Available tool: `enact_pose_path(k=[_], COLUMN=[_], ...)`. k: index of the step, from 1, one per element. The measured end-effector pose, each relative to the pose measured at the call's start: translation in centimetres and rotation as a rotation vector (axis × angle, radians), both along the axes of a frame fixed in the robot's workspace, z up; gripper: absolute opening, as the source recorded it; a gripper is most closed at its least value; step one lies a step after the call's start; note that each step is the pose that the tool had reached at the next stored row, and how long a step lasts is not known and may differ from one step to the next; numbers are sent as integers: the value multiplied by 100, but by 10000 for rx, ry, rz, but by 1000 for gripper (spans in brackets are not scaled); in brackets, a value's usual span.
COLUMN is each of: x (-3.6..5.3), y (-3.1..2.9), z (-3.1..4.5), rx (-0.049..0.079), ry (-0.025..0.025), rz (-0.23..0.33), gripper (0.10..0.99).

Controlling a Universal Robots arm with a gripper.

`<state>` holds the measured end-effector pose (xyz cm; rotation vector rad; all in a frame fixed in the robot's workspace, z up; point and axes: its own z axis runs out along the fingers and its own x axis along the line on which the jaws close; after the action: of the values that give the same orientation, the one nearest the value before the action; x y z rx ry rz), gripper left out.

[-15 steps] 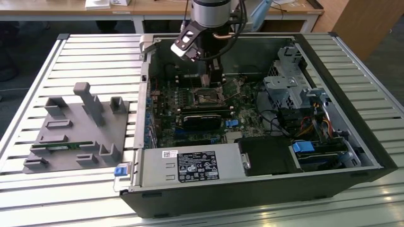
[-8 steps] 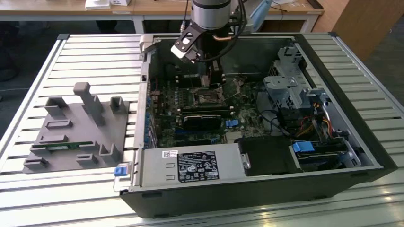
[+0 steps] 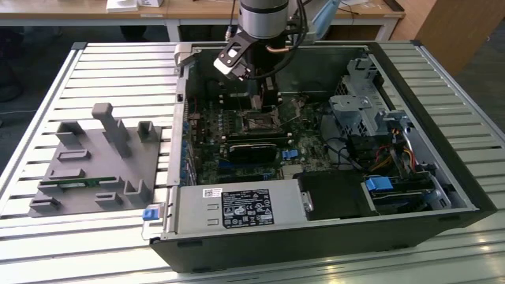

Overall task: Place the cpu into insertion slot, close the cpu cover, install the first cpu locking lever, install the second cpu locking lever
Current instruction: 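Place the cpu into insertion slot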

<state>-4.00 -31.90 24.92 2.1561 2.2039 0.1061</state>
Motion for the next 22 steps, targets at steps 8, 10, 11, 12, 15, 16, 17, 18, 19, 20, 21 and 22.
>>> enact_pose_path(k=[8, 10, 11, 12, 15, 16, 17, 18, 19, 20, 21, 22], x=[0, 0, 0, 0, 0, 0, 0, -1, -1, -1, -1, -1], y=[0, 0, 1, 1, 1, 1, 1, 1, 1, 1, 1, 1], z=[-30, -39, -45, -49, -68, -75, -82, -88, -94, -101, -107, -114], rx=[0, 0, 0, 0, 0, 0, 0, 0, 0, 0, 0, 0], ry=[0, 0, 0, 0, 0, 0, 0, 0, 0, 0, 0, 0], rz=[0, 0, 1, 0, 0, 0, 1, 0, 1, 1, 1, 0], gripper=[537, 537, 537, 537, 537, 537, 537, 537, 537, 537, 537, 537])
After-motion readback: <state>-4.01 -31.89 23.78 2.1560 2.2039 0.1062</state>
